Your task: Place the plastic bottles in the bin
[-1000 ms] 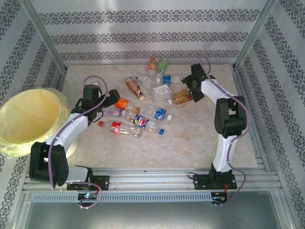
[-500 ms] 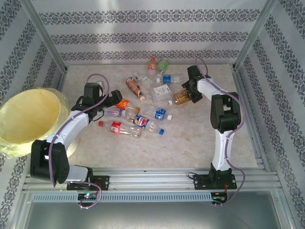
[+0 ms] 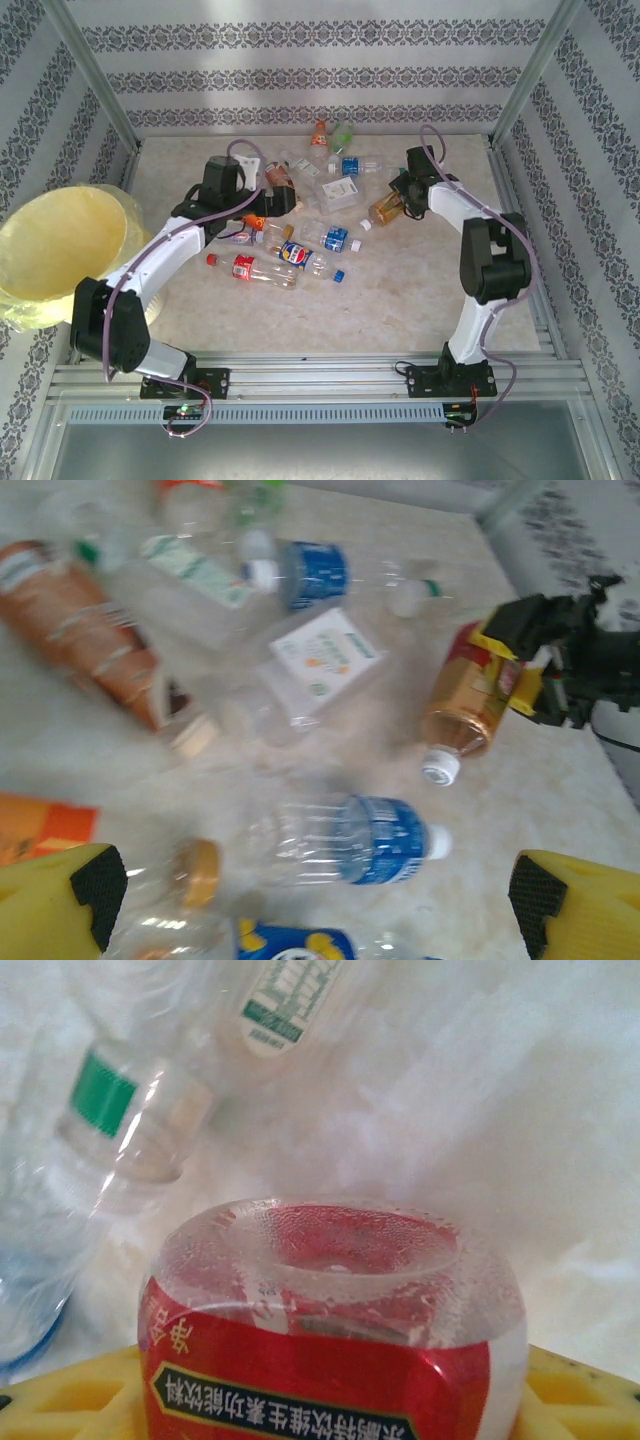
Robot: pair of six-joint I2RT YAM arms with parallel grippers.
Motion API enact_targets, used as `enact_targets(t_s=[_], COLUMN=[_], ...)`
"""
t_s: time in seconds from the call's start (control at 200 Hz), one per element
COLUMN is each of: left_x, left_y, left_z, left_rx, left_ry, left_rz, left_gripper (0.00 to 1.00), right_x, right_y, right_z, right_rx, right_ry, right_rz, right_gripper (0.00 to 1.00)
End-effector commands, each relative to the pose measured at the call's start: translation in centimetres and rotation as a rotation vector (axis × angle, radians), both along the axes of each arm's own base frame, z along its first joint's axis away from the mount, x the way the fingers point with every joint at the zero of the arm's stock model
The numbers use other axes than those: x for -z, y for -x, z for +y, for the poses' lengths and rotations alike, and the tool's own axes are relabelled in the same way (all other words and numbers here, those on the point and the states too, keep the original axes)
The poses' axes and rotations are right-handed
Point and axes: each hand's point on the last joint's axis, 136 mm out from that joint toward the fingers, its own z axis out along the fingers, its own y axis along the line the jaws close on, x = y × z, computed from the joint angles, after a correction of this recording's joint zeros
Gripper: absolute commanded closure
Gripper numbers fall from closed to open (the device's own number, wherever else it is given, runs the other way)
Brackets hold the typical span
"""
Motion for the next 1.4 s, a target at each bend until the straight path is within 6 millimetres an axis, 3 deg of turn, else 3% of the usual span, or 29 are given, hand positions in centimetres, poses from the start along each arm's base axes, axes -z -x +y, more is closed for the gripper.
enact_targets(t_s=[0.0, 0.24, 0.365, 0.59, 0.824, 1.074, 1.269, 1.394], left_x=[-1.1, -1.6, -1.7, -1.2, 0.6, 0.1, 0.0, -0.1], left_y=[0.9, 1.3, 0.9, -0.1, 0.1, -0.1, -1.3, -2.8], left_z=[-3.9, -9.4, -11.7, -14.5, -15.2, -15.1, -14.0, -11.8], left_rx=[0.187, 0.372, 0.432, 0.500, 0.536, 0.510, 0.412, 0.269], left_ry=[0.047, 0.053, 0.051, 0.001, -0.051, -0.036, -0.079, -0.161], left_rz=[-0.024, -0.038, -0.041, -0.041, -0.002, -0.035, -0.057, -0.080], left_gripper=[0.00, 0.00, 0.00, 0.00, 0.00, 0.26, 0.33, 0.35], right_x=[-5.8, -11.4, -13.9, -16.6, -17.9, -18.9, -20.8, -22.5], right_y=[0.0, 2.8, 3.8, 4.6, 4.7, 4.7, 5.1, 5.4], right_z=[2.2, 6.1, 9.0, 13.3, 14.8, 15.4, 15.6, 14.9], right_rx=[-0.112, -0.239, -0.328, -0.467, -0.479, -0.498, -0.531, -0.519], right_ry=[-0.013, -0.072, -0.128, -0.188, -0.237, -0.263, -0.280, -0.286], right_rz=[-0.198, -0.403, -0.478, -0.525, -0.544, -0.571, -0.622, -0.667], right_gripper=[0.48, 0.47, 0.45, 0.43, 0.42, 0.39, 0.25, 0.15])
